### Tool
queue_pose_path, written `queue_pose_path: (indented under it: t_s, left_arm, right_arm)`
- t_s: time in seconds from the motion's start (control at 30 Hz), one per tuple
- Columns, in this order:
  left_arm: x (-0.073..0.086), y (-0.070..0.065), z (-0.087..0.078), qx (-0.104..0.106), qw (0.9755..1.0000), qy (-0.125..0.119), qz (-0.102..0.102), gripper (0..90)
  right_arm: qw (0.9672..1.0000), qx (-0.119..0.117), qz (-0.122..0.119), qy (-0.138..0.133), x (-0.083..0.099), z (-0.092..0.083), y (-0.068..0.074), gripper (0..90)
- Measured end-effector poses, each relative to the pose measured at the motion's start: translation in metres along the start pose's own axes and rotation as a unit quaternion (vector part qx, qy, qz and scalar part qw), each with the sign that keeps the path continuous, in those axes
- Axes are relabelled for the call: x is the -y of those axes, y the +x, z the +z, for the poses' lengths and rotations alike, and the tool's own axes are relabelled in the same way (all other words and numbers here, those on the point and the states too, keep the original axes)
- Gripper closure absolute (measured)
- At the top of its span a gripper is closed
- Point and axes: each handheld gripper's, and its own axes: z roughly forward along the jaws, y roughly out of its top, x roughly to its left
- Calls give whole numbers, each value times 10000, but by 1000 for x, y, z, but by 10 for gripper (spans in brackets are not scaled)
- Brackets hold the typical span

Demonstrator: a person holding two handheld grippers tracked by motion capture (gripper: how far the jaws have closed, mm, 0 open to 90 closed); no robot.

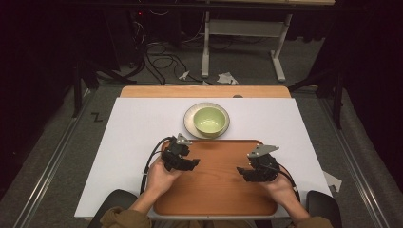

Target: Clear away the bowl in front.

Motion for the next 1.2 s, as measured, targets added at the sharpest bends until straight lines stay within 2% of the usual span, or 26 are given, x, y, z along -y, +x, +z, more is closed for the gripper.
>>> queue_pose_path:
  t_s: [0.23,0.37,0.6,0.77,1.0,1.2]
  left_arm:
    - [2,1,0,67,10000,-10,-64,436]
    - [3,0,-2,65,10000,1,-5,433]
    - [3,1,-1,49,10000,15,-24,430]
    - [4,1,-3,40,10000,-19,-27,428]
    - [3,0,-3,87,10000,-26,-29,426]
    - [3,-1,-5,132,9999,-101,-45,424]
  right_arm:
    - [10000,16,-46,50,-1,3,1,383]
    - [9999,18,-112,119,-1,4,3,384]
    - [9999,-38,-68,112,0,4,2,382]
    - [9997,-75,-146,167,-1,5,2,381]
    - [9998,-23,-87,164,0,5,2,380]
    - [9997,14,-153,177,-1,6,3,380]
